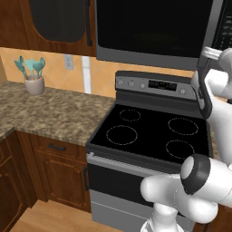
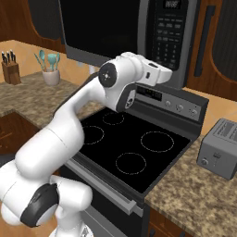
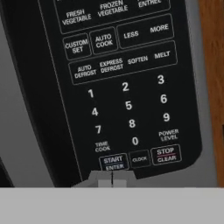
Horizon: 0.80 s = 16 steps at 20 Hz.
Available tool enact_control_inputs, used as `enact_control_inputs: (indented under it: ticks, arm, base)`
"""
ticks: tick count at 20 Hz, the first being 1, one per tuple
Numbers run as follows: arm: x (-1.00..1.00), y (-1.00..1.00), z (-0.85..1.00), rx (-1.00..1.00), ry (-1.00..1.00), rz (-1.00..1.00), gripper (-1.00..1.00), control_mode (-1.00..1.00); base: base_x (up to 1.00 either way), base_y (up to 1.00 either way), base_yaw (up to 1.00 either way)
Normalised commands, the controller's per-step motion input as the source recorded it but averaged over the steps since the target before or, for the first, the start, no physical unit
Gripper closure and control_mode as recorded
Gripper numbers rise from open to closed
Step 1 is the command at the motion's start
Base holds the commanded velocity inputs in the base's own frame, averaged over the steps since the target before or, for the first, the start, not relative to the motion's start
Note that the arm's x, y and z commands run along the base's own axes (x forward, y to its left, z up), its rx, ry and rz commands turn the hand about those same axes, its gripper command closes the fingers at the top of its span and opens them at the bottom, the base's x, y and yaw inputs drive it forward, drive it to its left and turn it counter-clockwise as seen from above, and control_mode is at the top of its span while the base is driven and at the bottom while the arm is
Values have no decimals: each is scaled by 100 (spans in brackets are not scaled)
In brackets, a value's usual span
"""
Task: Pick the carrot from the sink and place it in the bowl. Then pick the bowl and place it in the microwave. Then close the microwave door and press the start button.
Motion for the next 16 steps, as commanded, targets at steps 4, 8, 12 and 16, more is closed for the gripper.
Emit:
enact_control_inputs:
  ticks: [4,8,12,16]
  arm:
    - [21,-9,-6,0,0,0,100,-100]
    - [21,-12,-2,0,0,0,100,-100]
    - [21,-11,-6,0,0,0,100,-100]
    - [28,-8,-24,0,0,2,100,-100]
  base:
    - [0,0,0]
    - [0,0,0]
    - [0,0,0]
    - [0,0,0]
